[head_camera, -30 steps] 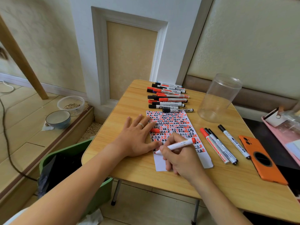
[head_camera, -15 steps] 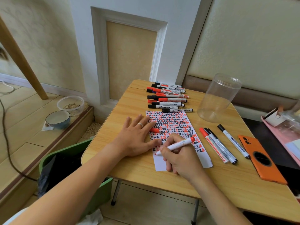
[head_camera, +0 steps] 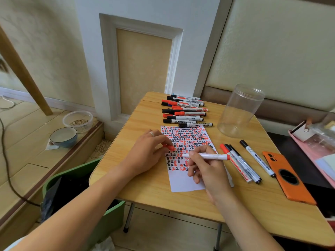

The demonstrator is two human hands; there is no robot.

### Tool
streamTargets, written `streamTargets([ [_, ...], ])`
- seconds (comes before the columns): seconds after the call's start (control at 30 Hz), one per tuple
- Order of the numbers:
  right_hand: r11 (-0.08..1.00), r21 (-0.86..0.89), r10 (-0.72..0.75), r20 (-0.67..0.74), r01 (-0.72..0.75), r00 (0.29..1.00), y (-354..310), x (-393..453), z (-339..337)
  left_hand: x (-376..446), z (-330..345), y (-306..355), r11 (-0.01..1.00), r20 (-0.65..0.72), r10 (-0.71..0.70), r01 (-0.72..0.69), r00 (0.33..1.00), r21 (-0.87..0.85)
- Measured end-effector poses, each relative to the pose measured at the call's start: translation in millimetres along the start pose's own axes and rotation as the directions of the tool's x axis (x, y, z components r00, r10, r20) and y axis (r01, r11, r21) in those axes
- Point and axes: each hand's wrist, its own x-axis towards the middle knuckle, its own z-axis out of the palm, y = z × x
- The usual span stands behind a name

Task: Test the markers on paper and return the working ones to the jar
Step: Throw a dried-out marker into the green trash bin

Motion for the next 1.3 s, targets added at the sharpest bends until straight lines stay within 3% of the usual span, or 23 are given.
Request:
streamTargets([
  [0.3, 0.998, -0.025, -0.048, 0.045, 0.050, 0.998, -0.8, -1.4, 1.6, -5.7, -2.7, 12.0, 0.992, 0.010, 0.092, -0.091, 0.996, -0.086],
  [0.43, 0.997, -0.038, -0.057, 0.096, 0.061, 0.994, 0.0, -1.7, 2.2, -9.7, 1.2, 24.5, 0.966, 0.029, 0.163, -0.153, 0.986, -0.207],
  [0.57, 0.999, 0.005, -0.044, 0.121, 0.044, 0.992, -2.5, -1.3, 2.2, -9.8, 3.1, 28.6, 0.941, 0.057, 0.152, -0.127, 0.987, -0.314],
  [0.73, 0.981, 0.186, 0.047, 0.033, -0.052, 0.998, -6.5, -3.3, 0.4, -10.1, -2.4, 27.2, 0.941, 0.029, 0.130, -0.114, 0.991, -0.318],
  [0.87, 0.956, 0.292, 0.061, -0.093, -0.031, 0.994, -7.8, 0.1, -3.6, -10.9, -5.5, 25.5, 0.944, 0.008, 0.109, -0.101, 0.994, -0.313],
  [0.93, 0.965, 0.260, 0.047, -0.101, -0.020, 0.994, -5.7, 0.9, -2.7, -12.1, -3.0, 27.4, 0.935, 0.004, 0.104, -0.096, 0.995, -0.340],
  [1.1, 0.998, -0.014, -0.067, -0.014, 0.067, 0.998, 4.0, 0.2, 2.4, -12.5, 5.6, 32.9, 0.905, 0.079, 0.122, -0.078, 0.989, -0.418],
  [1.3, 0.996, -0.086, -0.033, 0.032, 0.036, 0.999, 2.9, -1.2, 2.9, -11.0, 4.9, 36.5, 0.814, 0.100, 0.025, 0.038, 0.995, -0.579],
])
